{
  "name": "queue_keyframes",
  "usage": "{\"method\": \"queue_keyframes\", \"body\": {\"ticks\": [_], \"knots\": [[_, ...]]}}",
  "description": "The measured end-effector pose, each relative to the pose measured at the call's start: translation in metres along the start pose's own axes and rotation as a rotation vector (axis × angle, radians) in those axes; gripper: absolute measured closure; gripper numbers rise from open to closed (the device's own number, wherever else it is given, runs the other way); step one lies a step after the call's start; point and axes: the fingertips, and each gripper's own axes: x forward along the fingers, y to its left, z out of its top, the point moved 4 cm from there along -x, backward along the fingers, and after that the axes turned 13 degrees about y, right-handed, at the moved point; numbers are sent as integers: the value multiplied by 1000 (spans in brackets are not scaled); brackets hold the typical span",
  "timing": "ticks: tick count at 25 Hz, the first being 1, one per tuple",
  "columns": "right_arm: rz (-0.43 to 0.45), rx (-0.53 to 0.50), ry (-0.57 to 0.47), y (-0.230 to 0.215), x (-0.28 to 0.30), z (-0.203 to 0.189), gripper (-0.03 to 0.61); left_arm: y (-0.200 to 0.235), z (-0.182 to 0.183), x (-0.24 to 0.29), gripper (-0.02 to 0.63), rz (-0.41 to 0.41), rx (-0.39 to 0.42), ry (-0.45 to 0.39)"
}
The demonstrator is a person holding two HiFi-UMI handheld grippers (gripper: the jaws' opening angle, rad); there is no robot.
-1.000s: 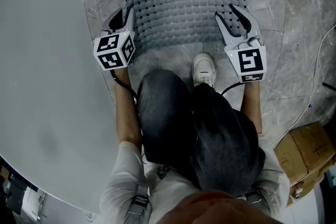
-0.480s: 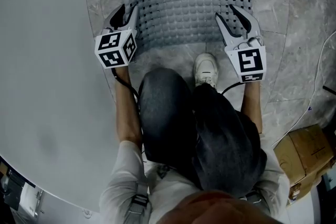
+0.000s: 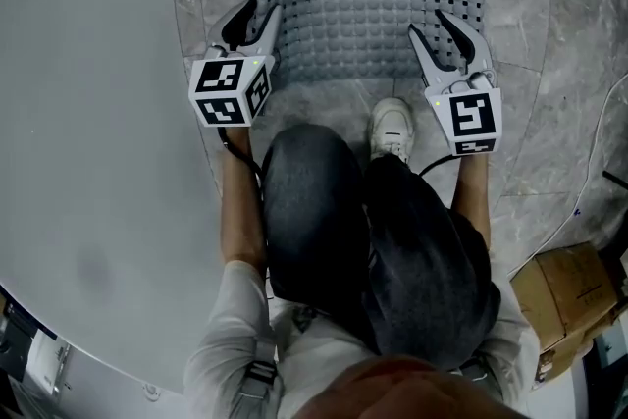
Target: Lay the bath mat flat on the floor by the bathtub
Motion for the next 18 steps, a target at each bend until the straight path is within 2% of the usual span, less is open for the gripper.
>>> {"method": "queue_keyframes", "body": {"ticks": [6,11,18], "knots": [[2,3,-3,5,-2,-1,397,-23,5,-7,462,-54,23,-22],[17,-9,-16,14,-1,0,397,-48,11,-15,466,-131,58,-56],[26,-22,-29,18,-4,-6,397,-65,6,-15,466,-148,80,-60]]}}
